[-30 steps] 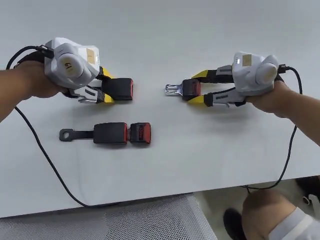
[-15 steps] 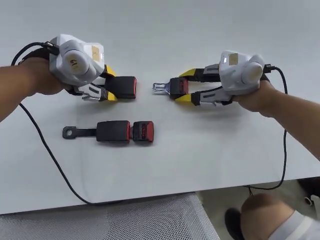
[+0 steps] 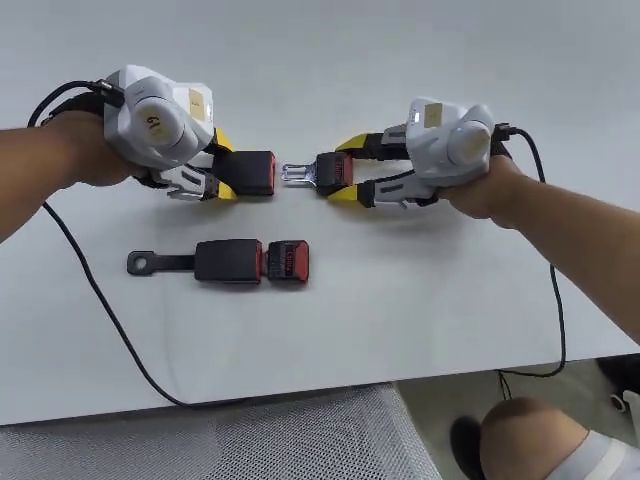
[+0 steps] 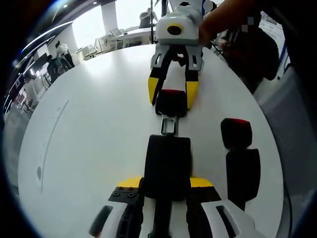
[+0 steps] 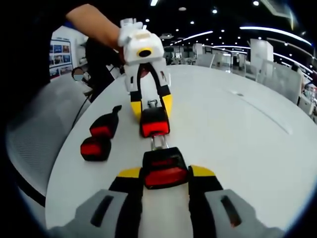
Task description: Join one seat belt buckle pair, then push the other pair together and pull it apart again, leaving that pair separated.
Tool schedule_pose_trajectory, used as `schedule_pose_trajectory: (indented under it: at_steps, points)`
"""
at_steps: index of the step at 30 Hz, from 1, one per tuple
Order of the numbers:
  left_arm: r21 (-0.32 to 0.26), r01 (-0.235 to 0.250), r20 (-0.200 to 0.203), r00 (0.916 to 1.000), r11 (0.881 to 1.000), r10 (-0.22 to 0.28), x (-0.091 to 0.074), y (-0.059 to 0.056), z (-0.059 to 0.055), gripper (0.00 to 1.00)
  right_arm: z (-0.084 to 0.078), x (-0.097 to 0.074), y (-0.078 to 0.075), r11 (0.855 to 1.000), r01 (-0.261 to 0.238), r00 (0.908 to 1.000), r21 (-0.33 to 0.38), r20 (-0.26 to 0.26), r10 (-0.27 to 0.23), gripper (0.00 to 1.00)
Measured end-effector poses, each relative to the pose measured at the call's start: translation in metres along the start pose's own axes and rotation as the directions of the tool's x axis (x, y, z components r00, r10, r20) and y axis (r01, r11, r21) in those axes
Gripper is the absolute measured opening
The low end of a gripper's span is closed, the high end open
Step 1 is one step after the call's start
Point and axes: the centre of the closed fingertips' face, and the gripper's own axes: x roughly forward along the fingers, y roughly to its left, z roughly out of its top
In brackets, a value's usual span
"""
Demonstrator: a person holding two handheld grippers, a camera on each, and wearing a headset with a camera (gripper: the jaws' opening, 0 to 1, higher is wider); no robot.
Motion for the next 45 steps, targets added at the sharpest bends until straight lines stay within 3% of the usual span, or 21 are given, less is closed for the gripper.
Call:
schedule_pose_trajectory:
  at_steps: [14, 29, 34, 37, 45]
  points:
    - [0.016, 0.004, -0.01, 0.9999, 1.0, -0.003, 0.001, 0.001, 0.001, 0.34, 0.011, 0.017, 0.001, 0.999, -0.004, 0.9991, -0.037, -0.043, 0.003, 0.35]
    - [0.053, 0.015, -0.035, 0.9993, 0.998, -0.013, 0.002, -0.001, 0.002, 0.33, 0.013, 0.023, -0.002, 1.0, 0.009, 0.9978, -0.005, -0.066, -0.009, 0.34]
    - [0.06, 0.022, -0.047, 0.9987, 0.998, -0.019, 0.003, -0.001, 0.002, 0.33, 0.022, 0.037, 0.001, 1.0, 0.014, 0.9981, -0.002, -0.059, -0.014, 0.34]
    - [0.062, 0.023, -0.042, 0.9989, 0.998, -0.021, 0.003, -0.001, 0.002, 0.33, 0.022, 0.035, 0.0, 0.999, 0.027, 0.9976, 0.034, -0.065, -0.024, 0.34]
    - [0.065, 0.025, -0.039, 0.999, 0.998, -0.022, 0.002, 0.0, 0.002, 0.33, 0.023, 0.035, 0.001, 0.998, 0.052, 0.9949, 0.033, -0.088, -0.049, 0.34]
